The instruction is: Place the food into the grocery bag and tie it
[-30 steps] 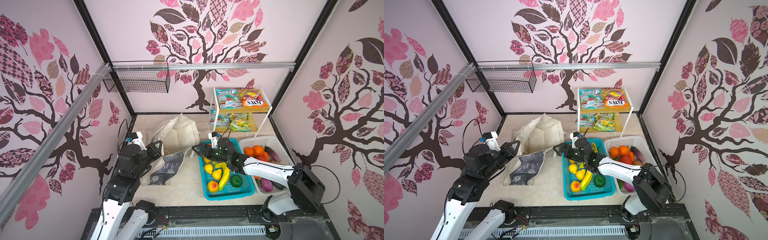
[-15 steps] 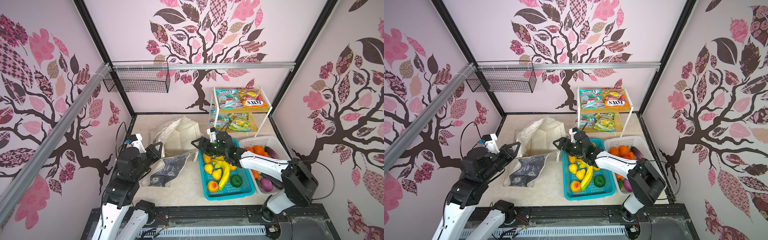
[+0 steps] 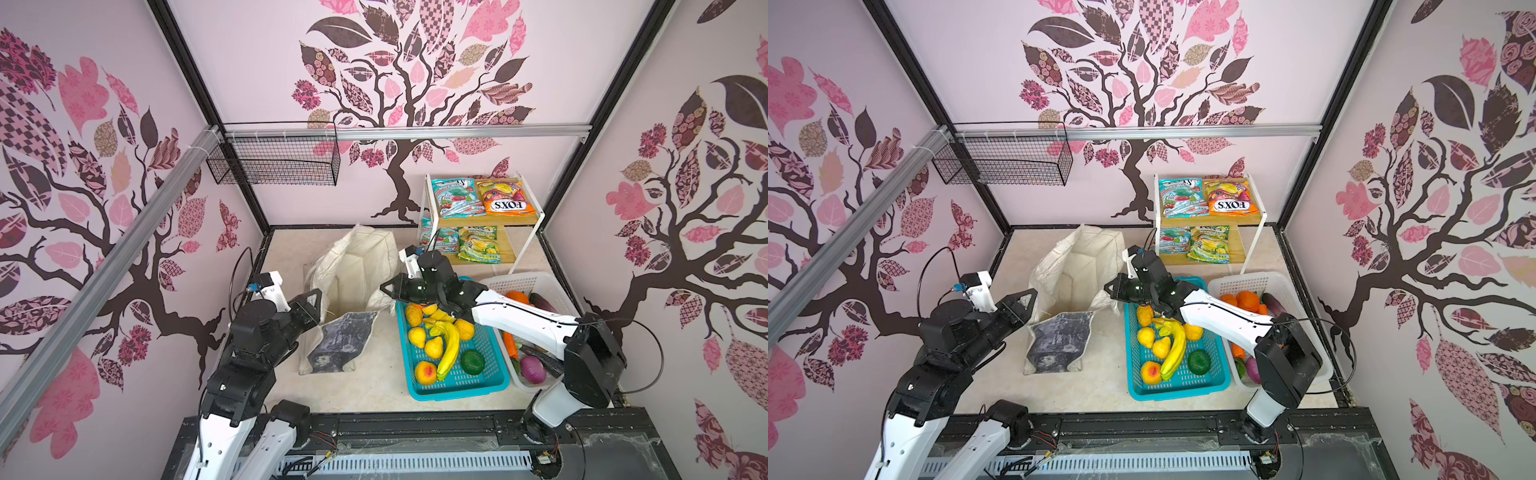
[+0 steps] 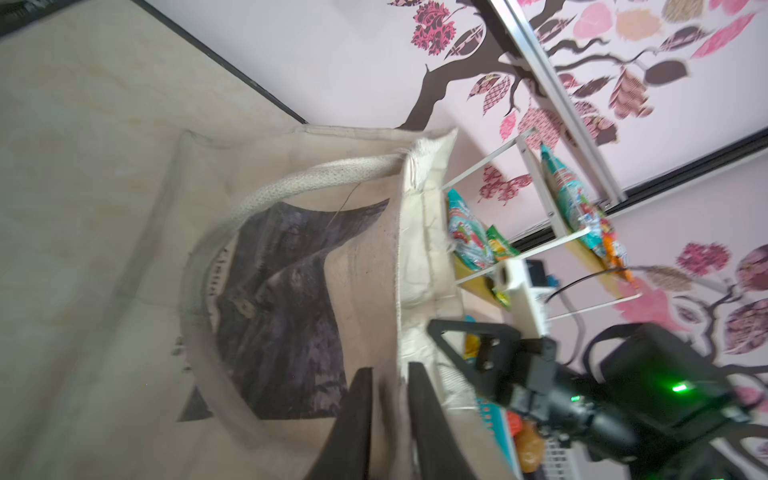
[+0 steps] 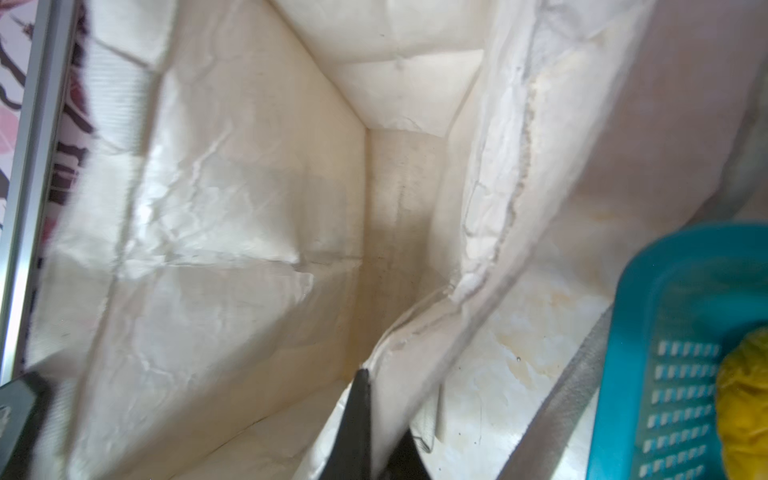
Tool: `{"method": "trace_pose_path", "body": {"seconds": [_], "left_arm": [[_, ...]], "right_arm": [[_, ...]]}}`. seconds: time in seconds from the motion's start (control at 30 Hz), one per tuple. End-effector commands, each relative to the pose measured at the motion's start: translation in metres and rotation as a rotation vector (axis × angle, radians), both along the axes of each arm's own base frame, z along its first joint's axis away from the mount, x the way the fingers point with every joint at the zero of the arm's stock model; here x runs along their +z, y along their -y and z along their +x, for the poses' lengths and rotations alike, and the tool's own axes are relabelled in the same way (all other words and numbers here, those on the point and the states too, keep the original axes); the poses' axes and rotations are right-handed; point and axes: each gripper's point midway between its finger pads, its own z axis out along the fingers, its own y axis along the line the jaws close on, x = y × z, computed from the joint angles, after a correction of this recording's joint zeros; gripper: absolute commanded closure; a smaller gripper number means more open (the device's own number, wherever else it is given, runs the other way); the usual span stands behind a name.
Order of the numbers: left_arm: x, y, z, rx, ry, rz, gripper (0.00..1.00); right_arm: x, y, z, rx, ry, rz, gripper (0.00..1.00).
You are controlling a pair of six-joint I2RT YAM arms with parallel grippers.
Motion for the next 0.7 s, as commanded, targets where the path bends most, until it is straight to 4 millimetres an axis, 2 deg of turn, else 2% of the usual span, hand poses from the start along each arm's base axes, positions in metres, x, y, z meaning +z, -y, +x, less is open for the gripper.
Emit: {"method": "trace_pose_path", "body": {"seconds": [0.0, 0.03, 0.13, 0.23, 0.3, 0.37, 0.4, 0.43, 0.5, 0.53, 0.57, 0.67], "left_arm": [[-0.006, -0.019, 0.000, 0.037, -0.024, 0.201, 0.19], [-0.008, -0.024, 0.001, 0.054, -0.039, 0.241, 0.03], [-0.015, -0.037, 0.014, 0.097, -0.088, 0.360, 0.02], [-0.022, -0.042, 0.036, 0.127, -0.158, 0.443, 0.02], [-0.031, -0.037, 0.058, 0.118, -0.189, 0.468, 0.02], [-0.046, -0.028, 0.069, 0.075, -0.266, 0.468, 0.03], [-0.054, -0.024, 0.072, 0.050, -0.298, 0.463, 0.09], [-0.058, -0.021, 0.074, 0.037, -0.308, 0.462, 0.21], [-0.055, -0.022, 0.077, 0.052, -0.278, 0.456, 0.65], [-0.048, -0.027, 0.076, 0.078, -0.251, 0.466, 0.88], [-0.040, -0.035, 0.072, 0.114, -0.241, 0.486, 1.00], [-0.017, -0.060, 0.056, 0.208, -0.223, 0.561, 1.00]], "right_arm": [[0.011, 0.008, -0.004, 0.076, 0.104, -0.160, 1.00], [0.008, 0.007, -0.006, 0.098, 0.106, -0.168, 1.00], [-0.005, -0.004, -0.013, 0.198, 0.074, -0.199, 1.00], [-0.015, -0.007, -0.017, 0.238, 0.041, -0.233, 1.00], [-0.018, -0.004, -0.015, 0.223, 0.044, -0.248, 1.00], [-0.018, -0.003, -0.016, 0.219, 0.045, -0.239, 1.00], [-0.018, -0.003, -0.018, 0.221, 0.042, -0.229, 1.00], [-0.018, -0.003, -0.019, 0.222, 0.040, -0.220, 1.00], [-0.019, -0.002, -0.020, 0.219, 0.035, -0.219, 1.00], [-0.019, 0.000, -0.020, 0.210, 0.036, -0.225, 1.00], [-0.020, 0.004, -0.018, 0.187, 0.036, -0.243, 1.00], [-0.021, 0.022, -0.011, 0.106, 0.037, -0.317, 1.00]]}}
